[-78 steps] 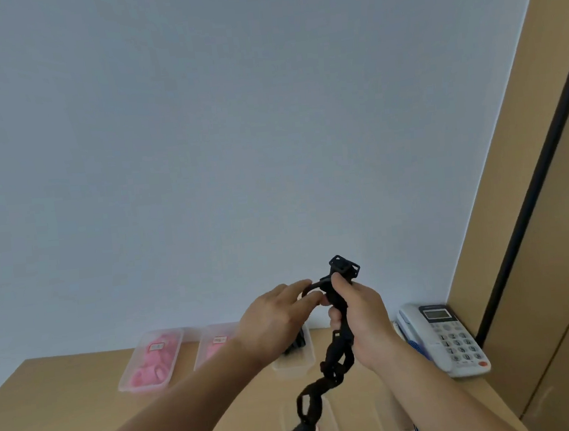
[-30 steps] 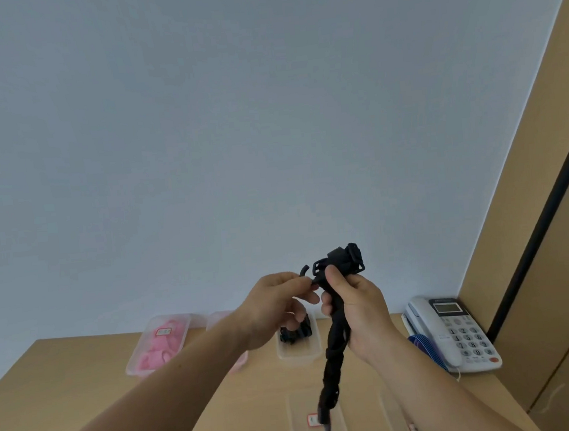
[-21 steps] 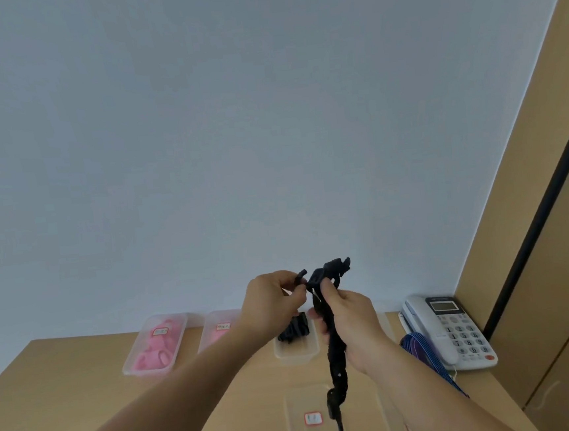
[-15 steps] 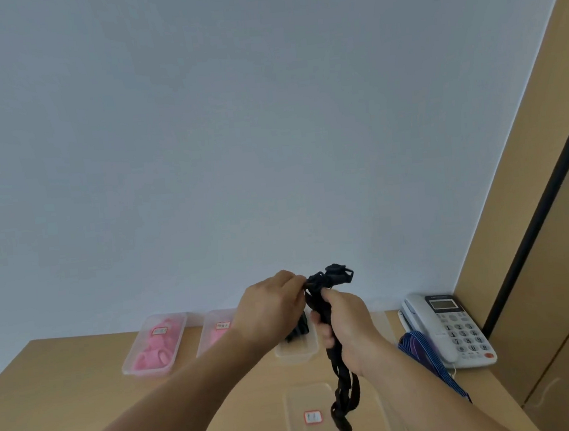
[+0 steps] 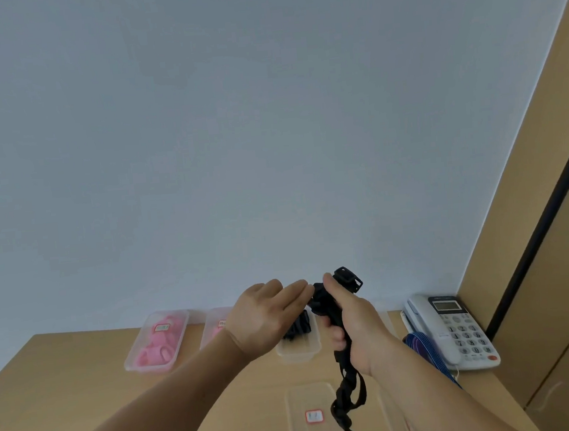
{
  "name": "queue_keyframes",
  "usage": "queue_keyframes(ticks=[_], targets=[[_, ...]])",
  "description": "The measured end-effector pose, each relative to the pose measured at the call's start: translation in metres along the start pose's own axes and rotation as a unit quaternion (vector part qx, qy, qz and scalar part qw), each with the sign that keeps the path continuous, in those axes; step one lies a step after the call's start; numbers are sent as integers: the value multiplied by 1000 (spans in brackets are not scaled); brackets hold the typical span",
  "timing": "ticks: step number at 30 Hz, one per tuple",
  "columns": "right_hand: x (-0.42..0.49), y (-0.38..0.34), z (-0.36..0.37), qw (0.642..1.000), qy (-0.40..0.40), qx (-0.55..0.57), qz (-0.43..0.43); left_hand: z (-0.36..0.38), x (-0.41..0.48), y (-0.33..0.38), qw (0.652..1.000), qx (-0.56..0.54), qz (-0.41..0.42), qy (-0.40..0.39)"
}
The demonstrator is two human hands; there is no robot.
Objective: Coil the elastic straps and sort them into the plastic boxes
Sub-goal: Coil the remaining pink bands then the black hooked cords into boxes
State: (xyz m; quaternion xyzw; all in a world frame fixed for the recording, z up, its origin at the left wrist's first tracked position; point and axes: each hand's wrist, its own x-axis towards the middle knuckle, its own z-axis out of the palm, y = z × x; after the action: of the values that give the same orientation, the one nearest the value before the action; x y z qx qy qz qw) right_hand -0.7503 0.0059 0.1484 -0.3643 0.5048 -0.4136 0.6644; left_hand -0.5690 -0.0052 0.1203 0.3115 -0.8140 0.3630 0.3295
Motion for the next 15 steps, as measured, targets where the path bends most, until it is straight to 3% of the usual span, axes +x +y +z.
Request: queue_keyframes(ticks=[4, 6, 7, 8, 9, 10, 12, 15], targets=[[0, 1, -1, 1000, 14, 9, -11, -1, -5, 1, 1000, -14, -25, 8], [0, -1, -1, 999, 14, 24, -29, -5, 1, 9, 973, -125, -192, -23], [0, -3, -2, 999, 14, 29, -40, -8, 7, 11, 911, -242, -331, -52], [0, -5, -2, 998, 16, 30, -54, -14, 15, 12, 803, -378, -452, -89], [1, -6, -2, 997, 17, 26, -68, -18, 22, 11, 689, -483, -527, -122], [0, -8, -2, 996, 17, 19, -84, -21, 28, 9, 610, -545, -554, -151], [-1, -9, 0, 993, 14, -1, -117, -26, 36, 8, 531, -617, -548, -193], [-3, -10, 2, 986, 16, -16, -166, -30, 41, 8, 476, -664, -551, -171]])
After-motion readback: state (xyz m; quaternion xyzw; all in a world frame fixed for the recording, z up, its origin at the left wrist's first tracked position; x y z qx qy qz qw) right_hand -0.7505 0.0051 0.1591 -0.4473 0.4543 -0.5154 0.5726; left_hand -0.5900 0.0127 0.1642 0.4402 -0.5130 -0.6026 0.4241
